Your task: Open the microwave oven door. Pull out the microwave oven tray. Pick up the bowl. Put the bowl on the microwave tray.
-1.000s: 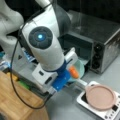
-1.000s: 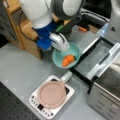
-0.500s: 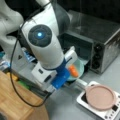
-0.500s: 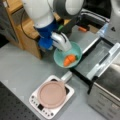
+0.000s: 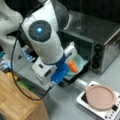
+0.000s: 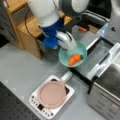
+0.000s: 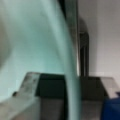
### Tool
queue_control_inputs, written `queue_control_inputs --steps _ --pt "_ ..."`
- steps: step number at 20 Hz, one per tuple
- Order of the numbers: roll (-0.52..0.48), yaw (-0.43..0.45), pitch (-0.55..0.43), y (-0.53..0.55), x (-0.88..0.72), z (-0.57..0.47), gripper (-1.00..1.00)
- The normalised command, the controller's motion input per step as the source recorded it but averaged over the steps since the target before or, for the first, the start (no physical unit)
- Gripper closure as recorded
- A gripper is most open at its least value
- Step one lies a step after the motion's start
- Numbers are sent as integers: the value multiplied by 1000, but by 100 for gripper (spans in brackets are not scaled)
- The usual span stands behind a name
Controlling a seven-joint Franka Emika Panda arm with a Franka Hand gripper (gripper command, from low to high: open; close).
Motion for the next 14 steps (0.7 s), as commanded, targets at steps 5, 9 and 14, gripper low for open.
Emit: queue_control_inputs --steps 5,9,14 --pt "-24 -185 -283 232 -337 -94 100" --pt "-3 -163 -286 212 -306 -92 100" --pt "17 -147 -301 283 -360 -122 100"
